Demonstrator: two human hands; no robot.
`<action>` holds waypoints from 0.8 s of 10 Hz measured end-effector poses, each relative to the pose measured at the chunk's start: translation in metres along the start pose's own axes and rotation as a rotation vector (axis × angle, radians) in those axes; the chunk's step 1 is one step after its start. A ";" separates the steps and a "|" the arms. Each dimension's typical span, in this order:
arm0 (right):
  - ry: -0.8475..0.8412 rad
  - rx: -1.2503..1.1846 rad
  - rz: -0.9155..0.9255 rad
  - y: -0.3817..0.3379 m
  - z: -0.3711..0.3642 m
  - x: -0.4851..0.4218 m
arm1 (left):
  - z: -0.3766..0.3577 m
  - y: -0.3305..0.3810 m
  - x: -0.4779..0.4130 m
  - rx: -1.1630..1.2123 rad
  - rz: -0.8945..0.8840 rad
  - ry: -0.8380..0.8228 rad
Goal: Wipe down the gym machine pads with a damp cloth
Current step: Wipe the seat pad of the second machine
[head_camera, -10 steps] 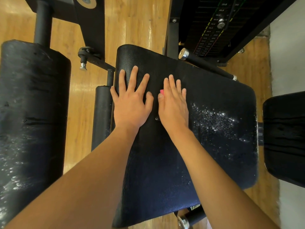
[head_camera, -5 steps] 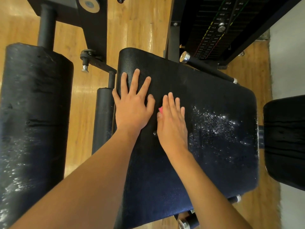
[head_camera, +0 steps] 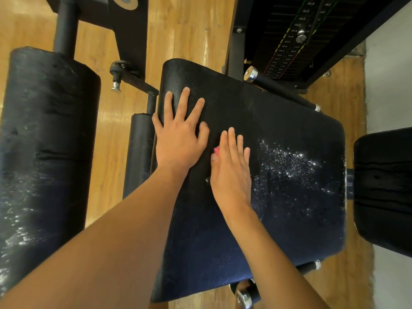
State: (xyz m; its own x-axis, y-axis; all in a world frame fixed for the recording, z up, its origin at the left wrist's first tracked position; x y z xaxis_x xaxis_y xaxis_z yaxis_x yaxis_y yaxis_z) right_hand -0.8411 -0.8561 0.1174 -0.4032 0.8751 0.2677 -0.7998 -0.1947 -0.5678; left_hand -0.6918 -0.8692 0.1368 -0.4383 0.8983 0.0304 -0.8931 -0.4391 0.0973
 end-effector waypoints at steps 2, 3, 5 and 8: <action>-0.019 0.032 0.007 0.004 -0.003 0.011 | 0.001 0.002 0.000 0.000 0.001 -0.003; -0.026 0.029 0.017 0.001 -0.001 -0.001 | 0.001 0.001 -0.001 -0.012 0.003 -0.004; -0.019 0.001 0.022 -0.002 0.002 -0.011 | 0.000 0.000 -0.001 -0.011 0.004 0.009; -0.049 0.025 0.032 0.001 -0.005 0.022 | 0.002 0.001 0.000 -0.015 0.004 -0.020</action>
State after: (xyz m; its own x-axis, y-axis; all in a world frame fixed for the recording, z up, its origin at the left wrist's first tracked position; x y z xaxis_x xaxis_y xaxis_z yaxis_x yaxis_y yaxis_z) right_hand -0.8493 -0.8347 0.1190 -0.4493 0.8457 0.2880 -0.7969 -0.2337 -0.5571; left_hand -0.6928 -0.8694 0.1385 -0.4402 0.8965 0.0506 -0.8928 -0.4430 0.0820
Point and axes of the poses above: each hand's wrist, its own x-axis away from the middle knuckle, its own z-axis out of the back of the hand, y = z × x, the point moved 10 cm from there along -x, towards the middle knuckle, and after that the axes turned 10 degrees about -x, right-handed, at the moved point
